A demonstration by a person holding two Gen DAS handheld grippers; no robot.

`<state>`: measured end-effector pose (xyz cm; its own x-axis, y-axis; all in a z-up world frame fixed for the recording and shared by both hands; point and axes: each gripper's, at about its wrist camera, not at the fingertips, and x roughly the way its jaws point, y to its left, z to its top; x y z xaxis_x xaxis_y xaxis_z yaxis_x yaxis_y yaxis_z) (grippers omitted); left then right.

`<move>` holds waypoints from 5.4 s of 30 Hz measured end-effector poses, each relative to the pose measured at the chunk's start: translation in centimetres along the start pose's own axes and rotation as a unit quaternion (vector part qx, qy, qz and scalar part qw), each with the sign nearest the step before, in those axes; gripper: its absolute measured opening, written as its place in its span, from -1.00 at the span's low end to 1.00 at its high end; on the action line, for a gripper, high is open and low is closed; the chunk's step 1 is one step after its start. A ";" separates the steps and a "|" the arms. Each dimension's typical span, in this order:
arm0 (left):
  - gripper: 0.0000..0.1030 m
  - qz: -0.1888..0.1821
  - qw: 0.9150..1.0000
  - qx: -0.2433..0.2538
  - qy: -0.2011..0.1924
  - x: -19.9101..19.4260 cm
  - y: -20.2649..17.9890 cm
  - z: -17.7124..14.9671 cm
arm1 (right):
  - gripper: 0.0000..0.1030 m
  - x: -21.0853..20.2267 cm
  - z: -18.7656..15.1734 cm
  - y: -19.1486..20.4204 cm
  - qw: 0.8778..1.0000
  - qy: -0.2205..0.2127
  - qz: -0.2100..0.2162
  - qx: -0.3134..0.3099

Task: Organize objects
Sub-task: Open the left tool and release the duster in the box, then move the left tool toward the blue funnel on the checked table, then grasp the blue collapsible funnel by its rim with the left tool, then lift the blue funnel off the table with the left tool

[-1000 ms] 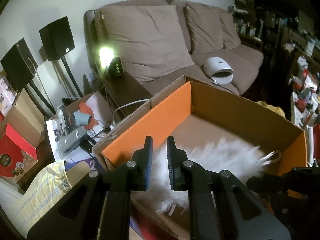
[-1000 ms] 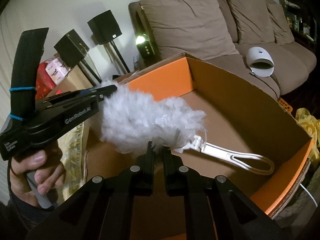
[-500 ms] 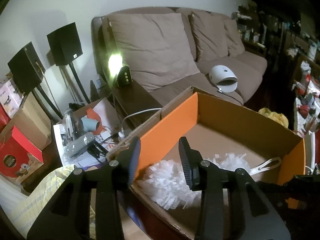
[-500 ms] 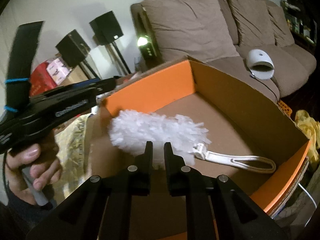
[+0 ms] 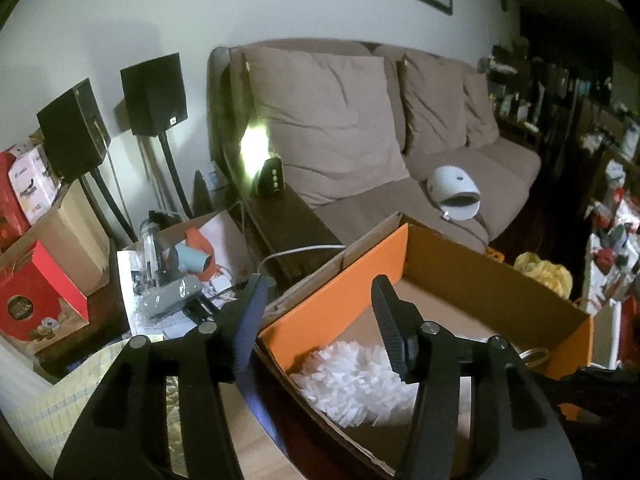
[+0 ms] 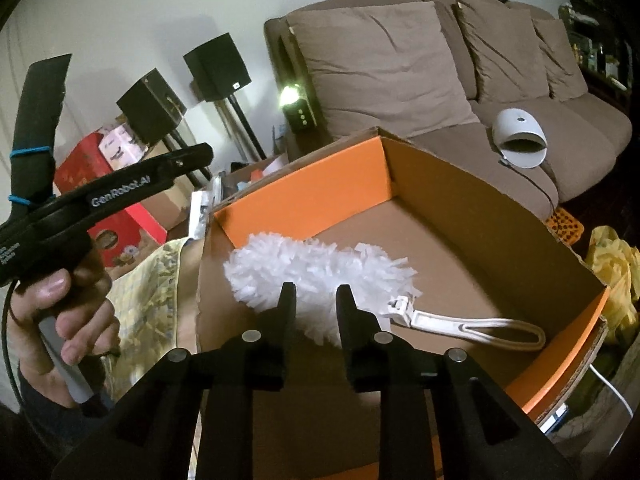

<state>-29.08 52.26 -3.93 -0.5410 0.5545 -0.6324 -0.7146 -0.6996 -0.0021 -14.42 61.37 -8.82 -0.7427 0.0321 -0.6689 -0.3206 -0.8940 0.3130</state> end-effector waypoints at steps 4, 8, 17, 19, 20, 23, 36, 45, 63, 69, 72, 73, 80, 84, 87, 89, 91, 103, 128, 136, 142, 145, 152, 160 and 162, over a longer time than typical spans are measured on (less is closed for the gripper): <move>0.04 -0.005 1.000 -0.002 -0.017 -1.7 0.1 0.6 | -0.48 -0.9 0.2 0.2 1.000 -0.009 0.002 -0.001; 0.14 -0.008 0.999 -0.013 -0.039 -3.9 0.5 0.7 | -0.45 -2.6 0.6 0.9 0.999 -0.031 -0.023 -0.022; 0.18 -0.026 0.999 0.004 -0.029 -10.4 1.5 0.2 | -0.29 -5.8 1.2 2.8 0.997 -0.064 -0.006 -0.041; 0.20 -0.023 0.999 0.000 -0.033 -12.5 2.1 -0.4 | -0.17 -6.7 1.3 3.6 0.996 -0.074 -0.003 -0.050; 0.22 -0.019 0.999 -0.001 -0.035 -13.2 2.2 -0.6 | -0.10 -7.1 1.3 4.0 0.995 -0.079 0.000 -0.054; 0.29 -0.013 0.999 -0.006 -0.037 -15.6 2.9 -1.5 | -0.04 -8.6 1.3 5.1 0.994 -0.092 0.011 -0.066; 0.51 0.117 0.991 -0.010 -0.068 -22.5 6.6 -6.0 | 0.34 -13.0 0.4 9.5 0.983 -0.136 0.046 -0.116; 0.57 0.146 0.981 -0.123 -0.044 -26.9 16.1 -11.4 | 0.46 -14.8 -0.6 12.1 0.974 -0.151 0.073 -0.152; 0.73 0.128 0.911 -0.389 -0.049 -34.1 33.1 -30.1 | 0.60 -11.7 -7.5 19.5 0.966 -0.084 0.121 -0.215; 0.72 0.104 0.926 -0.363 0.025 -29.2 31.8 -31.8 | 0.60 -9.2 -11.2 22.1 0.966 -0.038 0.166 -0.195; 0.72 0.104 0.956 -0.268 0.066 -25.8 28.2 -31.0 | 0.60 -7.4 -12.3 23.6 0.967 -0.005 0.147 -0.206; 0.72 0.115 0.958 -0.252 0.070 -24.9 27.2 -30.9 | 0.60 -7.2 -12.6 23.9 0.967 -0.004 0.139 -0.213; 0.29 0.121 0.964 -0.216 0.097 -20.5 25.8 -31.1 | 0.60 -7.2 -13.7 23.8 0.968 -0.007 0.128 -0.213; -0.52 0.082 0.957 -0.261 0.102 -19.5 27.4 -31.7 | 0.60 -6.2 -13.4 22.7 0.974 0.002 0.116 -0.194; -0.79 0.054 0.960 -0.241 0.129 -19.3 27.2 -31.8 | 0.60 -5.3 -13.4 21.9 0.978 0.013 0.115 -0.171; -0.83 0.066 0.963 -0.233 0.122 -20.8 27.3 -31.7 | 0.60 -4.8 -13.3 21.3 0.980 0.024 0.131 -0.144; -0.83 0.045 0.961 -0.249 0.109 -22.9 28.2 -31.7 | 0.60 -4.5 -13.4 21.1 0.980 0.032 0.142 -0.132; -0.83 0.111 0.929 -0.347 0.065 -29.5 36.3 -33.6 | 0.60 -2.3 -16.1 26.1 0.964 0.081 0.170 -0.188; -0.85 0.197 0.921 -0.328 0.078 -29.1 38.9 -39.4 | 0.51 7.9 -27.1 46.7 0.859 0.170 0.237 -0.421; -0.72 0.160 0.927 -0.330 0.074 -29.3 39.5 -40.4 | 0.32 8.8 -28.2 47.8 0.854 0.161 0.224 -0.441; -0.45 0.153 0.926 -0.337 0.066 -29.3 40.0 -41.1 | 0.20 8.6 -28.9 48.4 0.845 0.139 0.211 -0.471; -0.40 0.162 0.921 -0.347 0.070 -29.0 40.4 -41.4 | -0.20 8.8 -28.5 48.0 0.848 0.137 0.218 -0.463; -0.41 0.169 0.919 -0.352 0.063 -28.4 40.2 -41.6 | -0.21 8.8 -28.1 47.5 0.855 0.144 0.235 -0.439; -0.70 0.162 0.917 -0.363 0.038 -29.0 40.2 -41.7 | -0.21 7.7 -27.4 46.9 0.864 0.134 0.243 -0.421; -0.72 0.162 0.917 -0.363 0.027 -29.4 40.1 -41.5 | -0.21 7.3 -27.0 46.7 0.867 0.127 0.244 -0.416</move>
<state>-23.46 -10.82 -17.57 -0.6368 0.2546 -0.7278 -0.0261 -0.9505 -0.3096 -18.93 7.81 -17.27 -0.4829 -0.4458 -0.7537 0.6092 -0.7893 0.0765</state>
